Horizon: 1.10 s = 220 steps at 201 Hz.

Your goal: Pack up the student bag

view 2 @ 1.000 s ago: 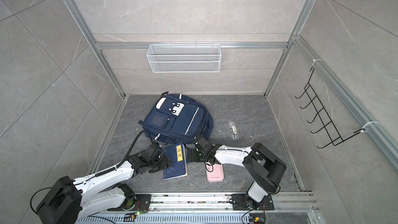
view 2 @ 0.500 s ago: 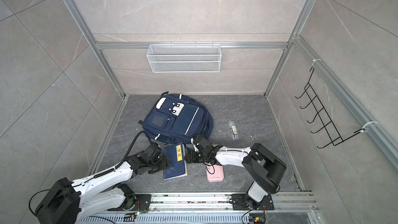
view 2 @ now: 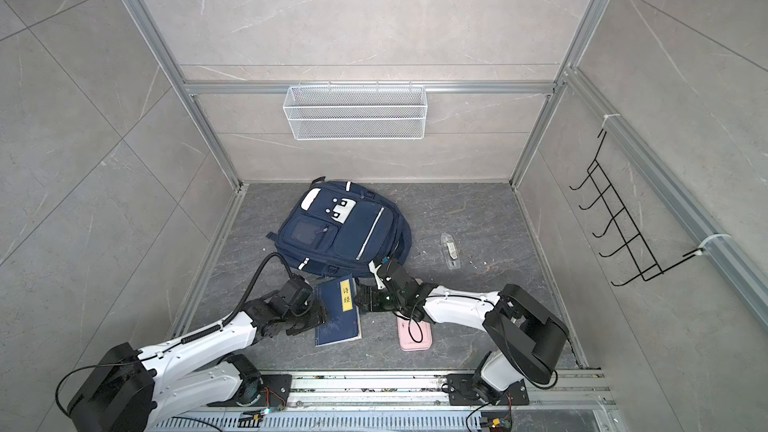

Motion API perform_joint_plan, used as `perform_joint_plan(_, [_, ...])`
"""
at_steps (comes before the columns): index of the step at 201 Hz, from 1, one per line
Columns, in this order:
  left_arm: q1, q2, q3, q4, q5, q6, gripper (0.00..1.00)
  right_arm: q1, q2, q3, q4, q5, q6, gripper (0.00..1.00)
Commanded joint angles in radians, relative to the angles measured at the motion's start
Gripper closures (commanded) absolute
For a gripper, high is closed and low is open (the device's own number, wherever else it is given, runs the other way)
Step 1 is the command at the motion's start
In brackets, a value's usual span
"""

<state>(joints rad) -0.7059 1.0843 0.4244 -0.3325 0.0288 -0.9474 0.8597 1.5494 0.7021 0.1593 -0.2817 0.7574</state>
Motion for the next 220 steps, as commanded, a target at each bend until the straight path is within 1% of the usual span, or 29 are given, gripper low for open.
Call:
perform_joint_plan(1, [0.002,0.028,-0.033,-0.079,0.025,-0.021,0.34,0.006,0.077,0.056,-0.01,-0.034,0.008,0.38])
perform_joint_plan(56, [0.002,-0.004,-0.038,-0.081,0.025,-0.022,0.34,0.009,0.196,0.118,-0.016,-0.052,0.013,0.44])
perform_joint_plan(102, [0.002,0.0,-0.037,-0.079,0.025,-0.021,0.34,0.05,0.269,0.189,-0.066,-0.039,-0.009,0.48])
perform_joint_plan(126, [0.002,-0.006,-0.042,-0.071,0.029,-0.02,0.34,0.09,0.297,0.234,-0.143,-0.007,-0.042,0.58])
perform_joint_plan(143, [0.002,-0.017,-0.048,-0.057,0.04,-0.02,0.34,0.103,0.298,0.234,-0.172,0.003,-0.056,0.64])
perform_joint_plan(150, [0.002,-0.023,-0.05,-0.054,0.045,-0.02,0.34,0.105,0.294,0.228,-0.178,0.005,-0.058,0.66])
perform_joint_plan(178, [0.002,-0.051,-0.064,-0.057,0.051,-0.025,0.34,0.116,0.278,0.205,-0.206,0.0,-0.069,0.67])
perform_joint_plan(220, [0.002,-0.074,-0.088,-0.043,0.081,-0.042,0.34,0.151,0.286,0.216,-0.249,0.012,-0.083,0.66])
